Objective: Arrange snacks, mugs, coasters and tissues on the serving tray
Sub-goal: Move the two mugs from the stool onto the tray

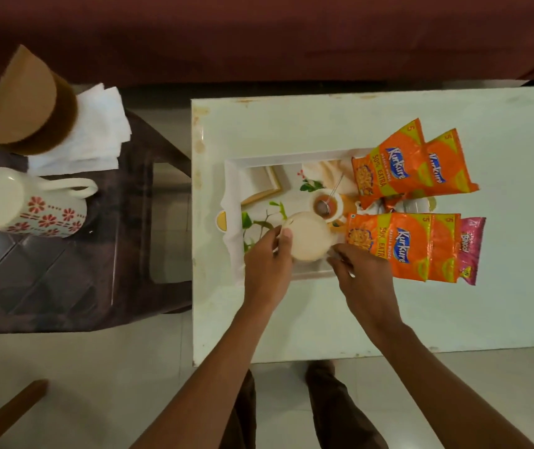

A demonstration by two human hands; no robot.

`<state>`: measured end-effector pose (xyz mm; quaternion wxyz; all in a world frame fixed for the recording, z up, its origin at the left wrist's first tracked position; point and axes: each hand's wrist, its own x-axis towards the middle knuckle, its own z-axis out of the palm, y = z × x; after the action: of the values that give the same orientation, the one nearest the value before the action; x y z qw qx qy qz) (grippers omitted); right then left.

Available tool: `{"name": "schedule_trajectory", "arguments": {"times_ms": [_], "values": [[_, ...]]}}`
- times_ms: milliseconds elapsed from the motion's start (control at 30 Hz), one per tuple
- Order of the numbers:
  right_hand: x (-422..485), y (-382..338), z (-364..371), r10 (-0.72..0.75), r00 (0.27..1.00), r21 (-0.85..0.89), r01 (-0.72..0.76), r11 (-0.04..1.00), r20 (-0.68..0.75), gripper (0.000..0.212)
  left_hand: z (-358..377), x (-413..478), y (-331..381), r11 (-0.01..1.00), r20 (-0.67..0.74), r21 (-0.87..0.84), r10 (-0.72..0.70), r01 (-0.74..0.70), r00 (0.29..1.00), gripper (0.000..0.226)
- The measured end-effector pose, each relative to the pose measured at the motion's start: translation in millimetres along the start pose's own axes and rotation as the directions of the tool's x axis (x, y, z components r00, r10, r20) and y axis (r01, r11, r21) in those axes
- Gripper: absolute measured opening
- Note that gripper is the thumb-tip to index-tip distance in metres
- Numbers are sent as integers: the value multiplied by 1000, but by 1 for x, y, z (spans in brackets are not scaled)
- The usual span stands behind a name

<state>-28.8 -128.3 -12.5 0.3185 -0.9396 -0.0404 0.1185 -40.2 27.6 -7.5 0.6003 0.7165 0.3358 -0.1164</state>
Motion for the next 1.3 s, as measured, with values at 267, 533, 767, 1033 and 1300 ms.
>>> {"name": "schedule_trajectory", "arguments": {"times_ms": [267, 533, 767, 1033, 1300], "values": [[1, 7, 2, 71, 997, 12, -71, 997, 15, 11, 6, -5, -8, 999, 7, 30, 35, -35, 999, 41], [4, 10, 0, 98, 995, -5, -98, 995, 11, 14, 9, -10, -13, 999, 42, 24, 46, -48, 998, 40], [0, -10, -26, 172, 985, 61, -171, 983, -23, 41, -41, -24, -5, 980, 26, 138, 139, -141, 990, 48], [12, -147, -21, 56, 997, 372, -68, 926, 45, 21, -231, -51, 18, 963, -689, 85, 243, -256, 683, 26], [56, -303, 100, -174, 921, 366, 37, 930, 348, 37, -344, 17, 27, 991, -499, -133, -97, 35, 861, 50]]}}
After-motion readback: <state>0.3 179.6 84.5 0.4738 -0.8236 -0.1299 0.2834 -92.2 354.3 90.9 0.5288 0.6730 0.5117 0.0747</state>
